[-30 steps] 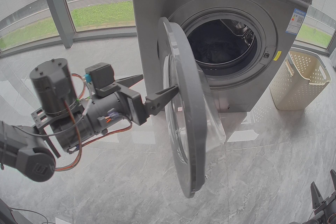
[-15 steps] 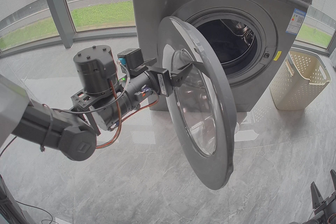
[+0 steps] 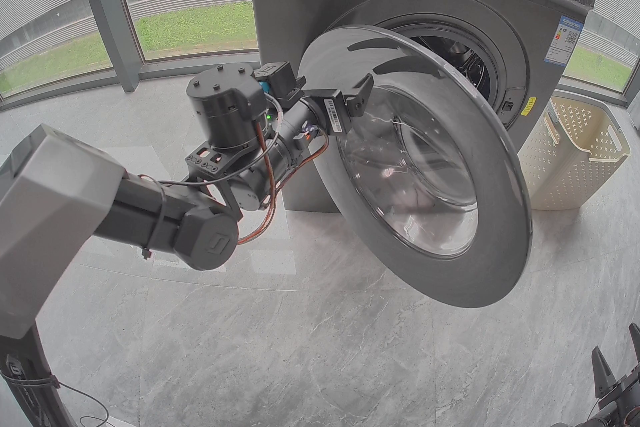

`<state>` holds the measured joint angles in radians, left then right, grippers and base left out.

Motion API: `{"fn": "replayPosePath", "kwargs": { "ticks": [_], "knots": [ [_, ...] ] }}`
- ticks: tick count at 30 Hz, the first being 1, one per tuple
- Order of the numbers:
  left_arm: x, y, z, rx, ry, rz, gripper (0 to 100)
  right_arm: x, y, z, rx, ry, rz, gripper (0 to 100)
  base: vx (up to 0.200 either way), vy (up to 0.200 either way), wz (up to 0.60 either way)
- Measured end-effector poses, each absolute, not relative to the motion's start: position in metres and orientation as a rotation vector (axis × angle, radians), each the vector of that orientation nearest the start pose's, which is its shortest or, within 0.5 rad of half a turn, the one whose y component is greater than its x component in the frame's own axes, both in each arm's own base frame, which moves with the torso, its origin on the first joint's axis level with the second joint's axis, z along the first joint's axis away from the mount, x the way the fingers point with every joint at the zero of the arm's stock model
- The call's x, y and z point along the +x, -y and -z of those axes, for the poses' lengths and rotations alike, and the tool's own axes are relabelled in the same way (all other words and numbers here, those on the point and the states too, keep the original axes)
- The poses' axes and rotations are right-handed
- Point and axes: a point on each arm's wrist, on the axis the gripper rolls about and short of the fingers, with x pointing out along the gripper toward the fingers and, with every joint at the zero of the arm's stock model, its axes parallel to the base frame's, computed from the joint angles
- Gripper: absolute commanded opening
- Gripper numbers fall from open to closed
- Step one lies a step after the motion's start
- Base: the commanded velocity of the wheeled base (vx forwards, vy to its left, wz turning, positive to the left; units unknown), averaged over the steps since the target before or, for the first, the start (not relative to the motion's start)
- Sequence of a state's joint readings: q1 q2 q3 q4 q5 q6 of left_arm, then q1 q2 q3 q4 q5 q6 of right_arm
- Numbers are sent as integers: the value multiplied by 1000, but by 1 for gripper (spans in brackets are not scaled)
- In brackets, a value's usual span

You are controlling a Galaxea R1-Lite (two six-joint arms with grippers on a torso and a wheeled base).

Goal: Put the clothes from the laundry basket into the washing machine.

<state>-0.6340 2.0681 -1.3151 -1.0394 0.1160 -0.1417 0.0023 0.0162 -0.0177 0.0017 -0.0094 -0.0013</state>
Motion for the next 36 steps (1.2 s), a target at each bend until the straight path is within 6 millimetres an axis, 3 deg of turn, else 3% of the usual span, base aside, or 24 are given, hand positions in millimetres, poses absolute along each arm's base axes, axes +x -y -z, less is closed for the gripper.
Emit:
{"fn": "replayPosePath", "kwargs": {
  "ticks": [8,12,20,25,36],
  "knots": [
    [369,259,-231,-334,292,388,100,-23,0,-81,-1,1,7,100,0,0,0],
    [383,256,-221,-339,287,350,100,-23,0,-81,0,1,7,100,0,0,0],
    [382,249,-199,-328,210,338,100,-23,0,-81,0,1,6,100,0,0,0],
    [354,237,-183,-285,103,365,100,-23,0,-81,0,1,7,100,0,0,0],
    [239,185,-185,-192,-55,473,100,-23,0,-81,0,1,7,100,0,0,0]
  ]
}}
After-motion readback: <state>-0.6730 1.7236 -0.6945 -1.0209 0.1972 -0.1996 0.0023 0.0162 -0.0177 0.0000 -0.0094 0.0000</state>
